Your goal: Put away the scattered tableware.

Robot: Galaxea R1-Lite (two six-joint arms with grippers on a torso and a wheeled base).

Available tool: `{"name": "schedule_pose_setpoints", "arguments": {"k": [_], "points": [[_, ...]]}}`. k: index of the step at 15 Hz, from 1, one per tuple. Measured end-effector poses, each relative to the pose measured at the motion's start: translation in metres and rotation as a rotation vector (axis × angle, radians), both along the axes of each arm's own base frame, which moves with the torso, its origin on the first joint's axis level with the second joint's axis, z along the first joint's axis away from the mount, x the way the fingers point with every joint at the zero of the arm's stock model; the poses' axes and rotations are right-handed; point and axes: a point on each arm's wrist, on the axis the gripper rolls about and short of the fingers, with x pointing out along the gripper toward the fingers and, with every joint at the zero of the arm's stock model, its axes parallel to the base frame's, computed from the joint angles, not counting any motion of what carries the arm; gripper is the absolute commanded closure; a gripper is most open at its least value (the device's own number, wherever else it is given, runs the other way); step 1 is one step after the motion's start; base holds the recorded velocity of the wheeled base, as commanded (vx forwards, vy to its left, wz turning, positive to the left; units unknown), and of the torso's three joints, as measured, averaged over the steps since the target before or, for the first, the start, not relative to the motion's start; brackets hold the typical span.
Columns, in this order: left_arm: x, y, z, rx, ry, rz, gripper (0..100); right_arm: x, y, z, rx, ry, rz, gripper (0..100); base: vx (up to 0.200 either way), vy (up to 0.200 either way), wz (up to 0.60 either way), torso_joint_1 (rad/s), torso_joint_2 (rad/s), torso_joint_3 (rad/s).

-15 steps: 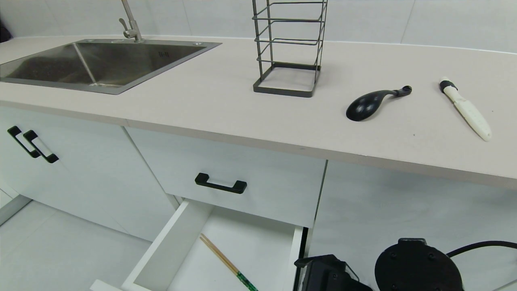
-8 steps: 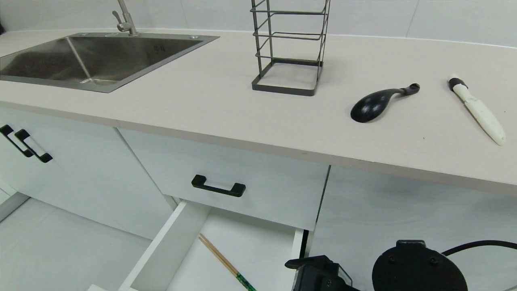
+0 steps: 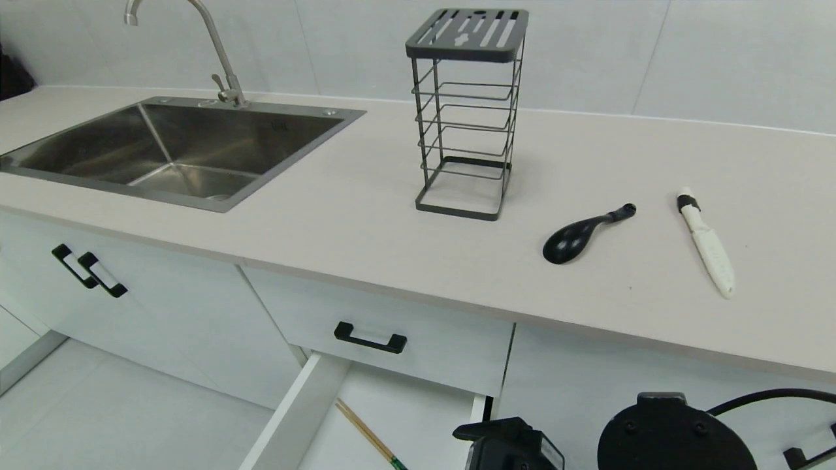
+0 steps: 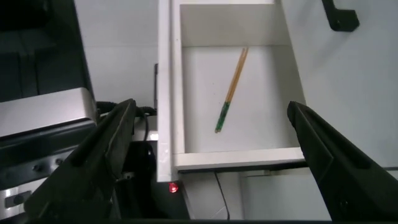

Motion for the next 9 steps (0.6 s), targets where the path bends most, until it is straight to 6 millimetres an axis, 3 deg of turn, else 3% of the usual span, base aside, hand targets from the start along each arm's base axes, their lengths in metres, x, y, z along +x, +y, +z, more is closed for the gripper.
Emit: {"name": "schedule_pose_setpoints", "arguments": {"k": [3,5,9], "points": [[0.000,0.000,0.000,0.000,-0.001,-0.001,0,-0.001,0.002,0.001,-0.015,0.007,0.005,0,0.000,0.000,0.00,0.160,-0.49,-0.224],[0.000,0.000,0.000,0.000,0.000,-0.001,0,0.001,0.004,0.005,-0.029,0.012,0.002,0,0.000,0.000,0.00,0.425,-0.48,-0.234],[0.000,0.000,0.000,0.000,0.001,0.000,0,0.004,0.012,0.017,-0.054,0.024,0.000,0,0.000,0.000,0.00,0.304,-0.51,-0.244]]}}
